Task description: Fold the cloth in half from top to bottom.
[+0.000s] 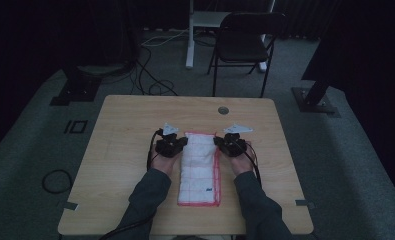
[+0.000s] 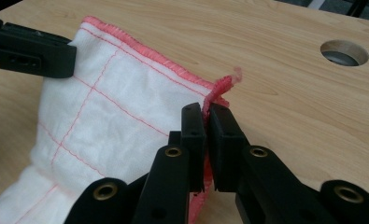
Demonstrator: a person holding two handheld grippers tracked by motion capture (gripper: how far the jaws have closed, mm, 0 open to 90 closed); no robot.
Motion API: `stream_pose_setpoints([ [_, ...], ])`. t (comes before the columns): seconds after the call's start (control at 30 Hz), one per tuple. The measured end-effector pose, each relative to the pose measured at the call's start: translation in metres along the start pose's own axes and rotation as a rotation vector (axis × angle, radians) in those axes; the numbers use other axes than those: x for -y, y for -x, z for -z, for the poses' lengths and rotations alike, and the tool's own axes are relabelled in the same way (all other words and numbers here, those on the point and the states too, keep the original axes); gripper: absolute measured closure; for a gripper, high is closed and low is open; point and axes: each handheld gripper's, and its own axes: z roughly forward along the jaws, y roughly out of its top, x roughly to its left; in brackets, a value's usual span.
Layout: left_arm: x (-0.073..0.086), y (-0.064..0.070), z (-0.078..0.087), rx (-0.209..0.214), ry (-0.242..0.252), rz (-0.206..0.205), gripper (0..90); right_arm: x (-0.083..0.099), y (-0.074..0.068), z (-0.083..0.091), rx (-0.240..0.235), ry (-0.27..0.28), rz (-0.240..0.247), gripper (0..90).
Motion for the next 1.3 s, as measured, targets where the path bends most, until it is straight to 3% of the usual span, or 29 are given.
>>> stream_pose_setpoints([
  [0.27, 0.011, 0.006, 0.015, 0.019, 0.022, -0.001, 87.3, 0.005, -0.010, 0.016, -0.022, 0.012, 0.029, 85.9],
  [0.7, 0.027, 0.017, 0.036, 0.041, 0.046, 0.012, 87.1, 0.015, -0.025, 0.036, -0.059, 0.027, 0.025, 85.7],
  [1.03, 0.045, 0.029, 0.048, 0.042, 0.036, -0.010, 87.0, 0.032, -0.037, 0.046, -0.080, 0.014, 0.029, 85.7],
  [1.3, 0.066, 0.039, 0.056, 0.055, 0.017, 0.001, 86.7, 0.049, -0.047, 0.051, -0.098, -0.021, 0.041, 85.7],
])
